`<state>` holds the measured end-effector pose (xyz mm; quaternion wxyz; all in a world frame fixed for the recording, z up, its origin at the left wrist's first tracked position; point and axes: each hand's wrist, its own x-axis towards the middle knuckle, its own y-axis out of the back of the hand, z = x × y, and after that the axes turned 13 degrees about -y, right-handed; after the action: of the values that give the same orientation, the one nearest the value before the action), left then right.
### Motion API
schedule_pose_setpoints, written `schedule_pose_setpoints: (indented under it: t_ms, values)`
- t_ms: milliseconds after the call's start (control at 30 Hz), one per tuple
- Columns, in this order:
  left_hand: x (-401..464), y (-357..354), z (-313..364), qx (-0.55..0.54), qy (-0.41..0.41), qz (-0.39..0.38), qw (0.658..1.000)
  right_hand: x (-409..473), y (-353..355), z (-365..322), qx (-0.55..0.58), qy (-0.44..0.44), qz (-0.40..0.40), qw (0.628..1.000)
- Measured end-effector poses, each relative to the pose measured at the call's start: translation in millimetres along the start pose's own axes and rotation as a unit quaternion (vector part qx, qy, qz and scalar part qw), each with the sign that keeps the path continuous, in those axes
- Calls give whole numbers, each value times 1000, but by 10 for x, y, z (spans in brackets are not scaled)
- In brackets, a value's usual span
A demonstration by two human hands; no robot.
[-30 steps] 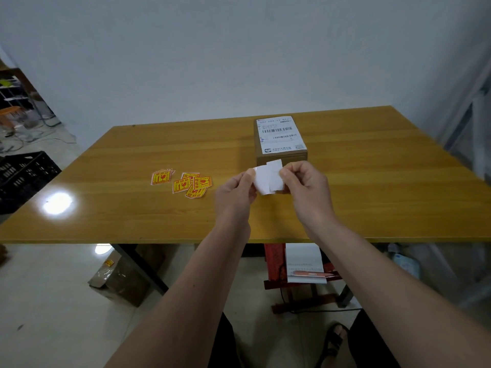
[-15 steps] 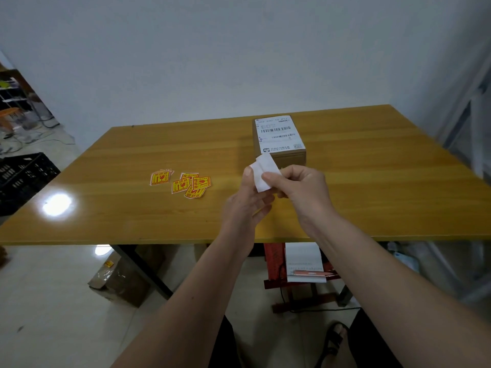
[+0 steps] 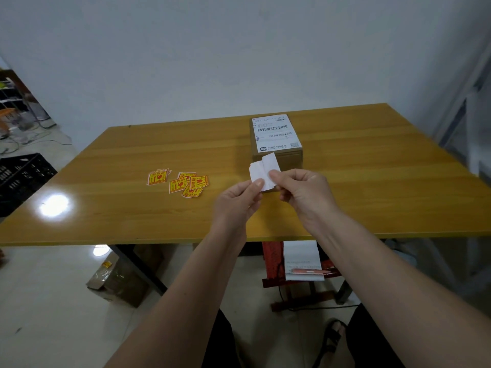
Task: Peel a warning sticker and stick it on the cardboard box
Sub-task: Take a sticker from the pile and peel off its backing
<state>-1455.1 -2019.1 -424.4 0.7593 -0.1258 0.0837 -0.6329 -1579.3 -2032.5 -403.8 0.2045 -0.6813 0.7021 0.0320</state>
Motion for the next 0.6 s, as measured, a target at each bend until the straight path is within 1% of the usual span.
schedule_pose_setpoints:
  t_ms: [100, 200, 400, 600]
  values:
    - [-17, -12, 22, 14, -7, 17, 1000, -3, -1, 12, -17, 15, 21, 1000]
    - [-11, -15, 61, 28, -8, 30, 999, -2, -2, 10, -20, 20, 26, 999]
    - [25, -6, 104, 46, -11, 30, 998, 20, -6, -1, -26, 29, 27, 999]
    - [70, 53, 101, 86, -5, 25, 996, 31, 21, 21, -36, 34, 27, 998]
